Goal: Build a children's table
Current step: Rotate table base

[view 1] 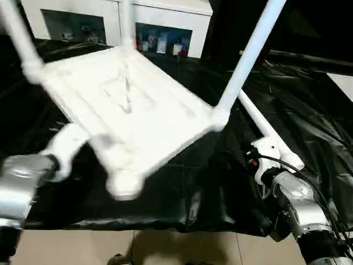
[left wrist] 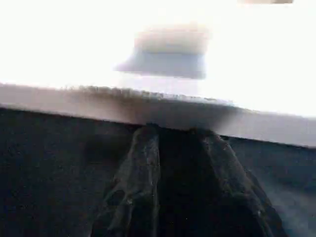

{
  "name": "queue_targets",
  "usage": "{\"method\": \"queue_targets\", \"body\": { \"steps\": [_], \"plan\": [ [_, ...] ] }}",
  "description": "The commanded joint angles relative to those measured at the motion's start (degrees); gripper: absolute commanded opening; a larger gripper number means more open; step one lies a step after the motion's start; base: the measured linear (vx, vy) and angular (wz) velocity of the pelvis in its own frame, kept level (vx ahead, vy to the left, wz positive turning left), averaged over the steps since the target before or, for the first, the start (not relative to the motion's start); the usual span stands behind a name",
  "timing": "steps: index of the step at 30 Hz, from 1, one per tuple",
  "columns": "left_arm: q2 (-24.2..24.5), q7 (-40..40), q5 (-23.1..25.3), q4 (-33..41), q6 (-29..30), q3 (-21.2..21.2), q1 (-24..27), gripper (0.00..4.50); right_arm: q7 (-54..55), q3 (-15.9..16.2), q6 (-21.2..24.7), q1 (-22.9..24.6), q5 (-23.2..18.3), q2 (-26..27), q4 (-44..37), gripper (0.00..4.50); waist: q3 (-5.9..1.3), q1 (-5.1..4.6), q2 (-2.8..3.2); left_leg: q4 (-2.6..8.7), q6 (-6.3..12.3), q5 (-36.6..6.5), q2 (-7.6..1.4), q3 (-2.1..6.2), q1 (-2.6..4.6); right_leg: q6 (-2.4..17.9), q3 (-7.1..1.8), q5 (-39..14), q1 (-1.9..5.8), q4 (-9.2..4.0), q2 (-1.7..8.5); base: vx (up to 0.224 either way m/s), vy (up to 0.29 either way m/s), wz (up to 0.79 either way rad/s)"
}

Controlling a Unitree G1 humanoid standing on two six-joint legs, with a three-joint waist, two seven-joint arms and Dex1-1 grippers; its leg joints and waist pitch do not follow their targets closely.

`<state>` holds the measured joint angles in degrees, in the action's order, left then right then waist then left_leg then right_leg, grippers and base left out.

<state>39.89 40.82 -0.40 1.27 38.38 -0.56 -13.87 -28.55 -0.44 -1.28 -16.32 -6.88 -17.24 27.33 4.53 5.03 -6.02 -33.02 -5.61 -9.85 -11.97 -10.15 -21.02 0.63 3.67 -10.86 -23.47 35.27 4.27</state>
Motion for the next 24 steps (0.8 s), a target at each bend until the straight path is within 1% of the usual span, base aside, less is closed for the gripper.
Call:
{"method": "queue_targets", "body": {
  "steps": [1, 2, 4, 6, 7, 8, 9, 10, 12, 13, 14, 15, 16, 17, 18, 19, 21, 22, 23, 24],
  "plan": [
    [-0.4, 0.1, -0.7, 1.8, 0.5, -0.8, -0.7, 1.30, 0.3, -1.1, 0.7, 0.1, 0.0, -1.2, -0.9, 3.83, -3.37, -0.17, 1.48, 3.88, 1.16, -10.4, -1.09, 0.01, 0.73, 11.3, -2.78, -5.9, 2.79, -3.41, 2.86, 0.000, 0.000, 0.00],
    [-1.9, -0.6, -1.0, 2.4, 0.8, -1.2, -1.4, 1.30, 0.5, -1.2, 0.9, 0.4, -0.1, -1.2, -1.5, 3.83, -3.33, -0.23, 1.39, 3.87, 1.23, -10.5, -1.05, -0.04, 0.71, 11.1, -2.80, -6.2, 2.75, -3.48, 2.81, 0.000, 0.000, 0.00],
    [-3.8, -1.7, -1.2, 3.1, 1.2, -1.8, -2.3, 1.30, 0.7, -1.4, 1.3, 0.8, -0.2, -1.1, -2.3, 3.83, -3.37, -0.21, 1.44, 3.82, 1.25, -10.0, -1.12, -0.03, 0.77, 11.0, -2.81, -5.9, 2.76, -3.44, 2.78, 0.000, 0.000, 0.00],
    [-6.0, -2.8, -1.0, 3.3, 0.8, -3.4, -3.3, 1.30, 1.0, -1.4, 1.5, 1.2, -0.4, -1.1, -3.2, 3.83, -3.41, 0.04, 1.47, 3.73, 1.28, -9.9, -1.17, -0.06, 1.00, 10.9, -2.78, -5.4, 2.59, -3.47, 2.74, 0.000, 0.000, 0.00],
    [-6.0, -2.8, -1.0, 3.3, 0.8, -3.4, -3.3, 1.30, 1.0, -1.4, 1.5, 1.2, -0.4, -1.1, -3.2, 3.83, -3.49, 0.02, 1.53, 3.74, 1.32, -9.7, -1.13, -0.03, 0.84, 11.0, -2.77, -4.8, 2.73, -3.37, 2.73, 0.000, 0.000, 0.00],
    [-8.0, -4.1, -0.9, 3.2, 1.3, -4.3, -4.2, 1.30, 1.1, -1.5, 1.8, 1.5, -0.4, -1.1, -3.9, 3.83, -3.52, 0.04, 1.85, 3.76, 1.19, -9.6, -1.14, 0.05, 0.76, 11.1, -2.75, -4.6, 2.84, -3.26, 2.77, 0.000, 0.000, 0.00],
    [-8.4, -4.2, -0.8, 3.2, 1.1, -4.5, -4.4, 1.30, 1.1, -1.5, 1.9, 1.6, -0.4, -1.1, -4.1, 3.83, -3.45, -0.05, 1.62, 3.71, 1.13, -10.0, -1.13, -0.01, 0.80, 11.0, -2.73, -4.5, 2.76, -3.39, 2.70, 0.000, 0.000, 0.00],
    [-9.9, -5.0, -0.4, 2.7, 0.1, -5.3, -5.0, 1.30, 1.2, -1.7, 2.0, 1.9, -0.4, -1.1, -4.7, 3.83, -3.51, -0.06, 1.54, 3.72, 1.14, -10.2, -1.08, 0.01, 0.66, 10.8, -2.75, -5.0, 2.94, -3.49, 2.74, 0.000, 0.000, 0.00],
    [-12.5, -6.4, -0.1, 1.3, -1.2, -6.0, -6.0, 1.30, 1.4, -2.0, 2.3, 2.1, -0.6, -1.1, -5.3, 3.83, -3.61, -0.03, 1.55, 3.63, 1.20, -9.9, -1.07, 0.02, 0.68, 10.6, -2.76, -4.8, 2.98, -3.52, 2.80, 0.000, 0.000, 0.00],
    [-13.6, -7.1, 0.3, 0.5, -2.1, -6.3, -6.6, 1.30, 1.5, -2.1, 2.4, 2.3, -0.6, -1.1, -5.6, 3.83, -3.61, -0.04, 1.46, 3.59, 1.25, -9.8, -1.04, 0.02, 0.61, 10.5, -2.76, -4.8, 3.01, -3.51, 2.78, 0.000, 0.000, 0.00],
    [-13.8, -7.2, 0.4, 0.5, -2.2, -6.3, -6.7, 1.30, 1.5, -2.1, 2.4, 2.3, -0.6, -1.1, -5.6, 3.83, -3.69, -0.05, 1.29, 3.55, 1.42, -9.5, -0.99, 0.03, 0.47, 10.3, -2.76, -4.8, 3.15, -3.51, 2.78, 0.000, 0.000, 0.00],
    [-15.6, -8.4, 0.7, -1.1, -3.0, -6.9, -7.8, 1.30, 1.8, -2.3, 2.7, 2.7, -0.7, -1.2, -6.4, 3.83, -3.78, -0.04, 1.37, 3.49, 1.52, -9.2, -0.95, 0.05, 0.55, 9.9, -2.74, -5.1, 3.10, -3.56, 2.77, 0.000, 0.000, 0.00],
    [-16.9, -9.5, 1.0, -2.3, -3.9, -7.3, -8.8, 1.30, 1.9, -2.4, 3.1, 3.0, -0.8, -1.3, -7.2, 3.83, -3.80, -0.04, 1.33, 3.46, 1.57, -9.0, -0.98, 0.09, 0.59, 10.0, -2.71, -4.8, 3.09, -3.54, 2.76, 0.000, 0.000, 0.00],
    [-17.2, -9.8, 1.1, -2.5, -4.0, -7.4, -9.0, 1.30, 2.0, -2.5, 3.2, 3.1, -0.8, -1.3, -7.4, 3.83, -3.77, -0.07, 1.24, 3.43, 1.72, -8.8, -0.91, 0.08, 0.38, 9.8, -2.72, -4.5, 3.21, -3.58, 2.68, 0.000, 0.000, 0.00],
    [-18.1, -10.7, 1.3, -3.5, -4.9, -7.5, -9.8, 1.30, 2.2, -2.7, 3.3, 3.2, -0.9, -1.4, -7.9, 3.83, -3.86, -0.07, 1.14, 3.43, 1.91, -8.5, -0.93, 0.16, 0.34, 9.8, -2.67, -4.1, 3.32, -3.49, 2.78, 0.000, 0.000, 0.00],
    [-18.3, -11.0, 1.5, -3.9, -5.4, -7.5, -10.0, 1.30, 2.3, -2.8, 3.4, 3.2, -0.9, -1.4, -8.0, 3.83, -3.97, -0.13, 1.34, 3.34, 1.95, -8.3, -0.93, 0.13, 0.44, 9.9, -2.64, -3.9, 3.23, -3.48, 2.76, 0.000, 0.000, 0.00],
    [-18.9, -11.9, 1.9, -5.1, -7.2, -7.5, -10.7, 1.30, 2.7, -3.2, 3.7, 3.1, -1.1, -1.5, -8.5, 3.83, -3.97, -0.15, 1.18, 3.32, 2.19, -8.2, -0.90, 0.13, 0.37, 9.9, -2.62, -3.7, 3.33, -3.50, 2.74, 0.000, 0.000, 0.00],
    [-19.4, -12.3, 1.8, -5.5, -8.0, -7.3, -11.1, 1.30, 3.1, -3.6, 4.3, 2.9, -1.2, -1.6, -9.2, 3.83, -4.06, -0.11, 1.44, 3.32, 2.16, -8.3, -1.00, 0.20, 0.46, 10.0, -2.62, -3.8, 3.36, -3.44, 2.87, 0.000, 0.000, 0.00],
    [-19.7, -12.3, 1.3, -4.9, -8.4, -6.9, -11.0, 1.30, 3.5, -4.1, 5.3, 2.8, -1.5, -1.8, -10.3, 3.83, -4.04, -0.17, 1.33, 3.29, 2.21, -8.2, -0.99, 0.16, 0.46, 10.0, -2.63, -3.7, 3.30, -3.47, 2.79, 0.000, 0.000, 0.00],
    [-19.8, -12.0, 0.8, -4.0, -8.7, -6.5, -10.7, 1.30, 3.7, -4.5, 6.2, 2.7, -1.6, -2.1, -11.3, 3.83, -4.11, -0.15, 1.38, 3.24, 2.30, -7.9, -0.97, 0.15, 0.45, 10.2, -2.64, -2.9, 3.40, -3.39, 2.75, 0.000, 0.000, 0.00]
  ]
}}
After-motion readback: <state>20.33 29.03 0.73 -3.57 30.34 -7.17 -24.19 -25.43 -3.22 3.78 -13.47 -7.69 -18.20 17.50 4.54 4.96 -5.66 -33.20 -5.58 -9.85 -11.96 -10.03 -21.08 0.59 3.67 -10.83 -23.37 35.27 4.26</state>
